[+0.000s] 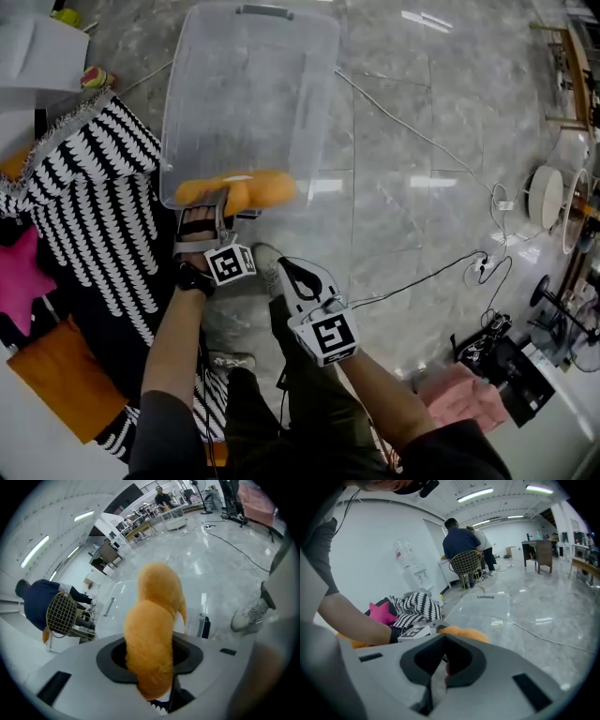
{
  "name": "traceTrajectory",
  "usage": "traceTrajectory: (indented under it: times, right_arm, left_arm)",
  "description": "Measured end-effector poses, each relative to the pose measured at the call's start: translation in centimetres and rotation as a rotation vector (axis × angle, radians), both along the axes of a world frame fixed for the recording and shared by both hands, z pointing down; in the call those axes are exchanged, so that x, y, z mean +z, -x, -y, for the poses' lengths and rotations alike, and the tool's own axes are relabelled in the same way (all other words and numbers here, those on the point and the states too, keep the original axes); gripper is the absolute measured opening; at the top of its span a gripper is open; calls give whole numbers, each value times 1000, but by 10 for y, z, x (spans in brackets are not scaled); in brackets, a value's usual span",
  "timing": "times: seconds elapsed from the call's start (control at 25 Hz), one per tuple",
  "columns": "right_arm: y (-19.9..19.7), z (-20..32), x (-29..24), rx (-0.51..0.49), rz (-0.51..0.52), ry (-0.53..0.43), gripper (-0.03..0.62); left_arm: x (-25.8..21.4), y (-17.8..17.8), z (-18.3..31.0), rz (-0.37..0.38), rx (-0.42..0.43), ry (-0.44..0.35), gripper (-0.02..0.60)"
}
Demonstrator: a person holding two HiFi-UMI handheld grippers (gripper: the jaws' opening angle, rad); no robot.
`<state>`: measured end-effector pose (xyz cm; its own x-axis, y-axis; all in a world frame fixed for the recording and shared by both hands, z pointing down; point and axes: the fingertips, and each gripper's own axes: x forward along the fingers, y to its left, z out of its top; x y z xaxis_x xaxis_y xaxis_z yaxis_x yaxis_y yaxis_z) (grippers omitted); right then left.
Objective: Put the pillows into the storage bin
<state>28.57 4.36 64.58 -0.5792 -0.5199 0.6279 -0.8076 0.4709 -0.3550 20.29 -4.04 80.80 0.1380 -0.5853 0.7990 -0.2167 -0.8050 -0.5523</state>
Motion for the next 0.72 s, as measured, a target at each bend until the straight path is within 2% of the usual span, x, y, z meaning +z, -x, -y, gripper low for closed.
traceTrajectory:
  times: [0.2,0.48,0.6,0.72]
  right_arm:
    - [-19,-2,26,27,-11,33,-2]
    - [-23,-9,57,13,-20,59,0]
    - [-26,-5,54,3,-18,62,-2]
    - [-29,-4,56,-1,-23,59,-2]
  left_arm:
    - [63,-19,-45,87,99,123,183]
    - [105,-25,-47,90,70,197,211]
    - [108,-31,-29,80,42,182,207]
    - [112,-34,-22,84,9,230,238]
